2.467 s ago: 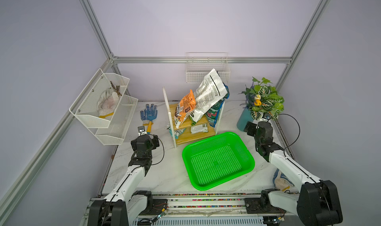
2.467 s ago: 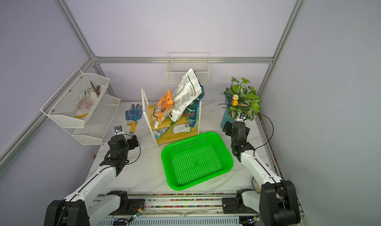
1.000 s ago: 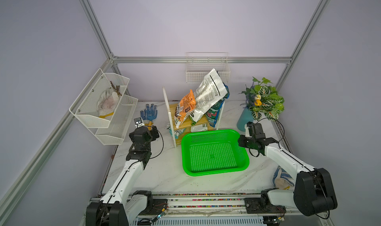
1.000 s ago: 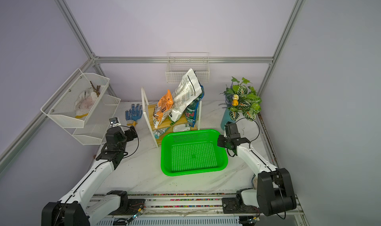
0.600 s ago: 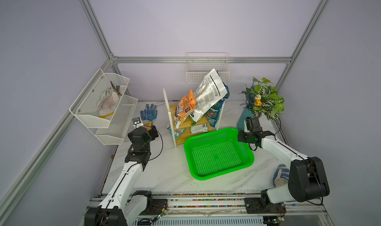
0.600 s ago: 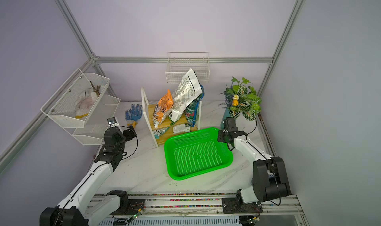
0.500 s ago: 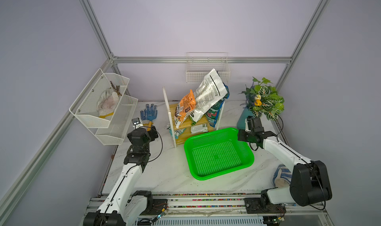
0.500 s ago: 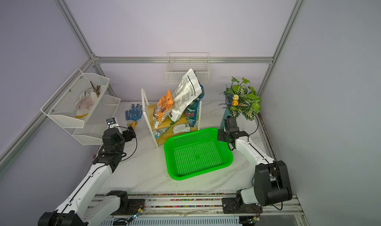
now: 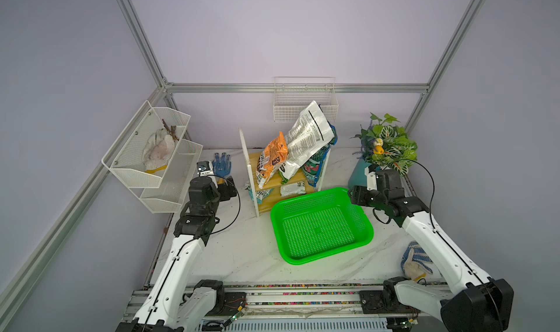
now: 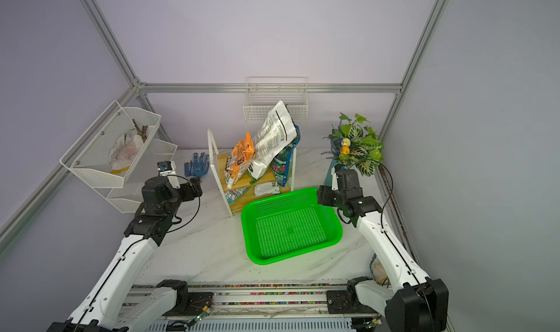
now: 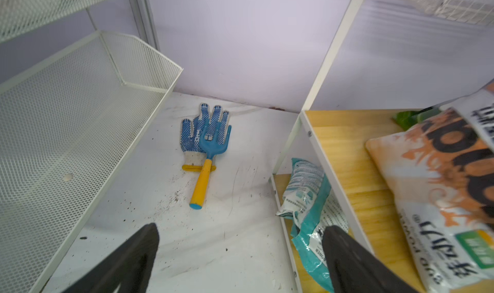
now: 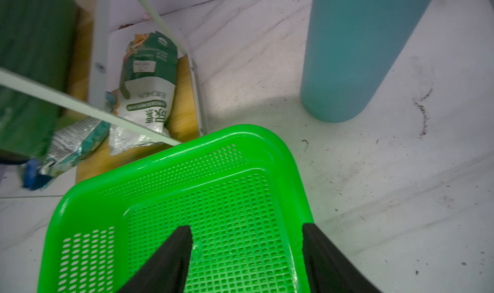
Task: Take down the fertilizer bag from the shelf
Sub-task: Move the storage box to the center of the board, then pick up the fertilizer bag from the shelf.
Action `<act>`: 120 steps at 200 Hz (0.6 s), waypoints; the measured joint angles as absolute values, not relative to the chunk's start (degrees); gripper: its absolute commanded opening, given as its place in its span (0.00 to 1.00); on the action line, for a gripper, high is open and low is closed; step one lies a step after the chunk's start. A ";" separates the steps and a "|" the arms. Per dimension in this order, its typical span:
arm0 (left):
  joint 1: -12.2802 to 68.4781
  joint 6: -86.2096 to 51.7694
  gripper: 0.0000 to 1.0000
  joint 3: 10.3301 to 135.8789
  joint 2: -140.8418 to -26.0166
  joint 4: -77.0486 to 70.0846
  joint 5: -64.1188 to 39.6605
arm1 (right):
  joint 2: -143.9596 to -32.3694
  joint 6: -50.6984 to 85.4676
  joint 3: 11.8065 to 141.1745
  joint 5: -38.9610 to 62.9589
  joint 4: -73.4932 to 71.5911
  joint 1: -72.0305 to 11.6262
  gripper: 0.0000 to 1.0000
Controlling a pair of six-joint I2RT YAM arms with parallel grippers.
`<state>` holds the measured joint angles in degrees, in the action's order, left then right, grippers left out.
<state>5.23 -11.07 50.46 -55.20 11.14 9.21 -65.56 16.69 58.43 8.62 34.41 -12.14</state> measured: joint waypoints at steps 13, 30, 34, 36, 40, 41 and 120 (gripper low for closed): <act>6.48 -11.22 1.00 51.88 -55.20 11.79 8.95 | -65.12 17.41 60.23 11.75 34.68 -12.82 0.70; 8.34 -11.42 1.00 53.23 -55.18 12.86 8.78 | -65.12 18.44 62.83 15.22 34.72 -13.78 0.70; 8.80 -11.42 1.00 53.52 -55.18 13.21 8.78 | -65.12 18.85 63.51 16.10 34.72 -14.09 0.70; 9.06 -11.42 1.00 53.65 -55.18 13.41 8.78 | -65.12 18.98 63.72 16.38 34.72 -14.20 0.70; 9.52 -11.42 1.00 53.93 -55.18 13.72 8.78 | -65.12 19.16 64.31 16.95 34.72 -14.44 0.71; 9.61 -11.42 1.00 53.98 -55.18 13.78 8.75 | -65.12 19.27 64.45 17.08 34.70 -14.50 0.71; 16.73 -11.62 1.00 56.77 -55.35 16.19 9.21 | -66.04 24.21 77.14 22.44 28.99 -19.42 0.67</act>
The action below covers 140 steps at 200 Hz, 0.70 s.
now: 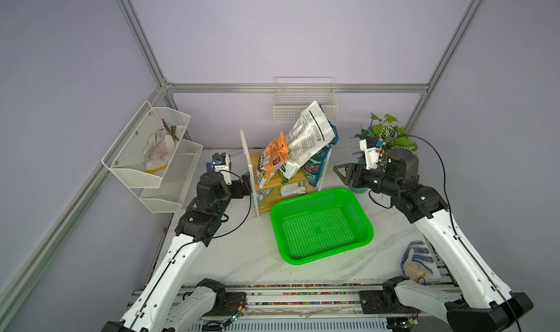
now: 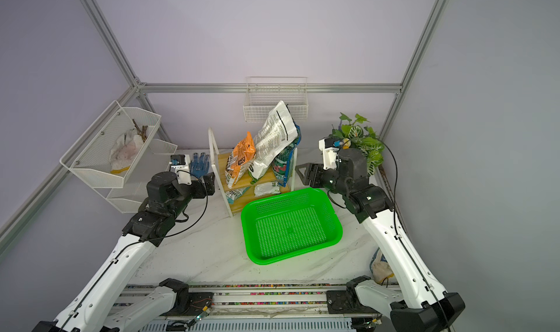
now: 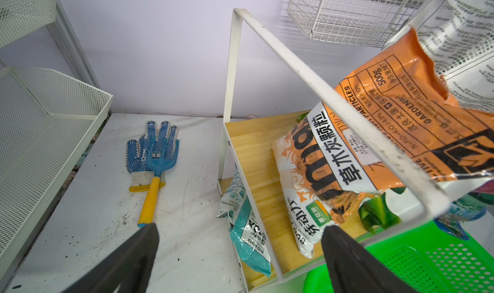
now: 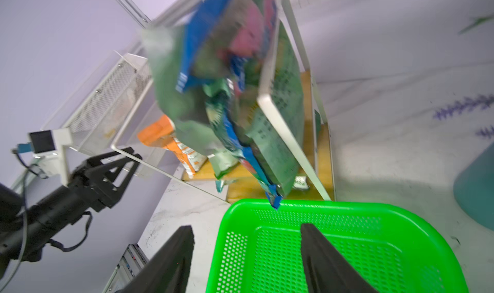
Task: Take down the fertilizer bag from the shelf
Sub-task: Pick up the fertilizer bag from the shelf.
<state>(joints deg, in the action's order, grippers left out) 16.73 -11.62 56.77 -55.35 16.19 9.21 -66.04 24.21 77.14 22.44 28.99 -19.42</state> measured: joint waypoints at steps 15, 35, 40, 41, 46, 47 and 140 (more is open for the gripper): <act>17.21 -11.62 1.00 57.04 -55.55 16.40 9.69 | -67.51 24.82 79.13 22.87 26.92 -19.68 0.68; 17.78 -11.62 1.00 57.49 -55.70 16.86 10.59 | -71.02 24.80 83.40 22.22 25.76 -19.77 0.60; 17.96 -11.62 1.00 57.65 -55.72 16.93 10.81 | -72.05 24.62 84.58 21.89 25.56 -19.77 0.60; 18.02 -11.62 1.00 57.74 -55.72 16.97 10.85 | -72.20 24.62 84.77 21.80 25.50 -19.79 0.59; 18.20 -11.60 1.00 57.89 -55.75 17.06 11.09 | -73.01 24.64 85.78 21.37 25.28 -19.79 0.59; 18.26 -11.62 1.00 57.95 -55.75 17.10 11.16 | -73.30 24.51 86.08 21.26 25.17 -19.77 0.59; 21.41 -6.15 1.00 63.44 -54.24 20.01 13.72 | -77.62 22.79 89.86 15.20 23.57 -19.81 0.51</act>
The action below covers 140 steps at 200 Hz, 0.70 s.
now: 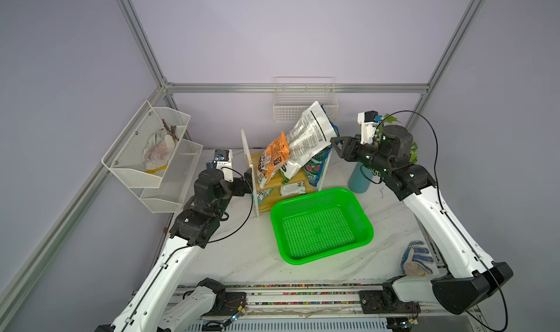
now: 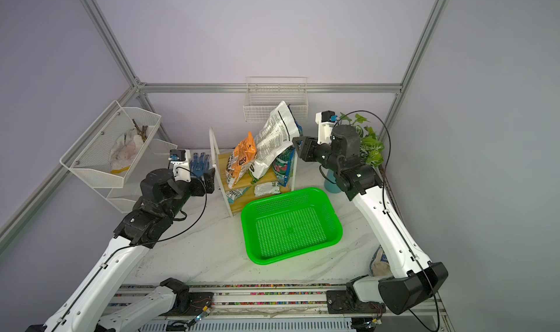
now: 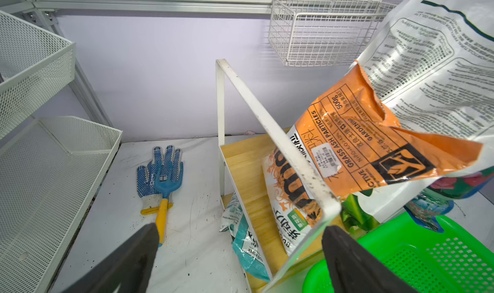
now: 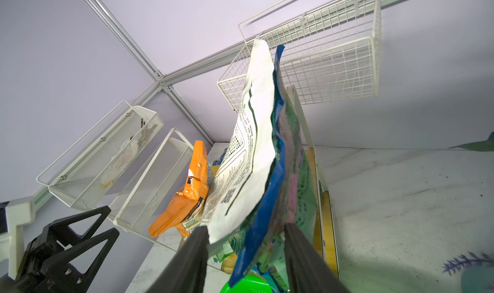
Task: Take down the fertilizer bag from the shelf
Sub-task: Pick up the fertilizer bag from the shelf.
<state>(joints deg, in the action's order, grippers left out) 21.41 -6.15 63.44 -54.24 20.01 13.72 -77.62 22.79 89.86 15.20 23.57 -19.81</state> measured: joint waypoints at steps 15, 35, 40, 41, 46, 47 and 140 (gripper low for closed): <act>21.45 -5.69 1.00 64.07 -53.87 20.36 13.72 | -77.54 22.59 89.71 14.83 23.59 -19.99 0.52; 21.56 -5.52 1.00 65.25 -53.60 20.58 13.52 | -76.97 22.00 89.43 14.31 23.62 -20.01 0.53; 21.69 -5.52 1.00 65.71 -53.63 20.64 13.34 | -76.71 21.87 89.27 14.06 23.64 -20.01 0.53; 21.71 -5.52 1.00 65.78 -53.63 20.64 13.30 | -76.62 21.85 89.19 13.96 23.64 -20.01 0.53; 21.85 -5.52 1.00 66.24 -53.65 20.67 13.15 | -76.27 21.74 88.97 13.76 23.62 -20.01 0.53; 21.91 -5.52 1.00 66.37 -53.69 20.67 13.04 | -76.23 21.76 88.92 13.74 23.62 -20.01 0.53; 35.66 1.63 1.00 76.66 -64.25 20.43 12.08 | -74.15 20.47 86.17 11.79 23.42 -20.01 0.53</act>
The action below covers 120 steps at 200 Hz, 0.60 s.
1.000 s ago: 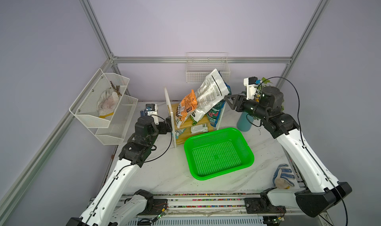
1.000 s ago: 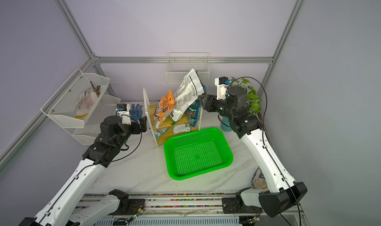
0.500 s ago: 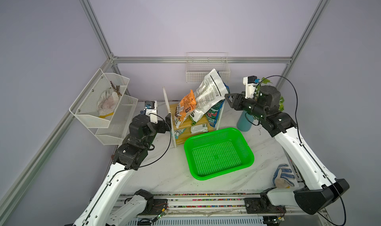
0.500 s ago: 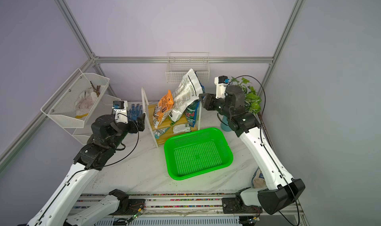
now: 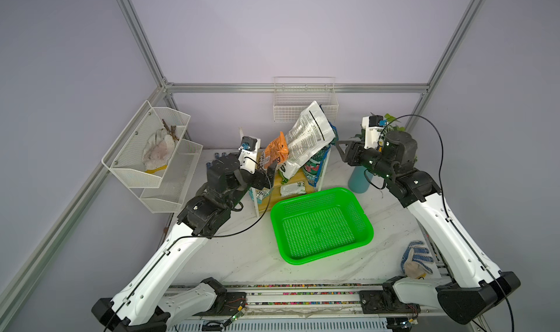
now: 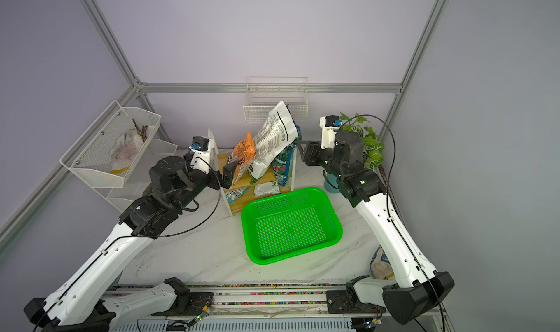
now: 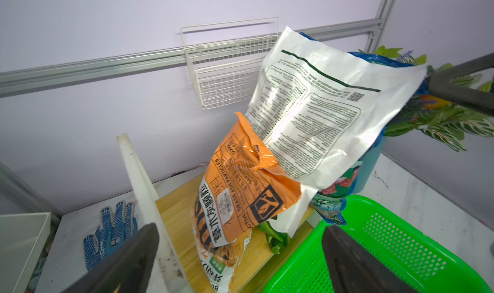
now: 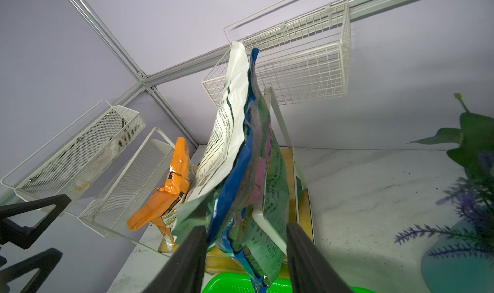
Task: Take down the fertilizer bag from the shelf
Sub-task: Pick up the fertilizer bag from the shelf.
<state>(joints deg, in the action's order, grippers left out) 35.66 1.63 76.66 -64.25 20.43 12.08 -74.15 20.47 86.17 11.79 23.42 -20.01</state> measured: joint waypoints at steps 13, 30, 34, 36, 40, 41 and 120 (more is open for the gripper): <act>38.02 3.38 1.00 77.17 -66.04 20.18 12.69 | -74.70 20.47 86.19 12.38 22.76 -20.01 0.53; 40.40 5.23 1.00 77.62 -68.03 19.62 13.54 | -76.14 20.53 86.46 13.52 21.67 -20.01 0.53; 40.91 5.69 1.00 77.65 -68.42 19.35 13.76 | -76.55 20.56 86.63 13.80 21.52 -20.01 0.53; 41.15 5.76 1.00 77.65 -68.62 19.29 13.82 | -76.73 20.58 86.70 13.87 21.45 -20.01 0.52; 41.56 6.13 1.00 77.65 -68.93 19.07 14.04 | -77.14 20.62 86.83 14.06 21.15 -20.01 0.52; 41.63 6.20 1.00 77.65 -68.99 19.03 14.04 | -77.32 20.67 86.89 14.11 21.02 -20.01 0.52; 44.49 9.08 1.00 78.63 -75.66 14.04 15.64 | -82.39 22.85 90.24 17.34 18.92 -20.03 0.07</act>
<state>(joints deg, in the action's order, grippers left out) 44.49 9.08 78.63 -75.66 14.04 15.64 -82.39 22.85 90.24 17.34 18.92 -20.03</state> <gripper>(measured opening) 0.998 0.166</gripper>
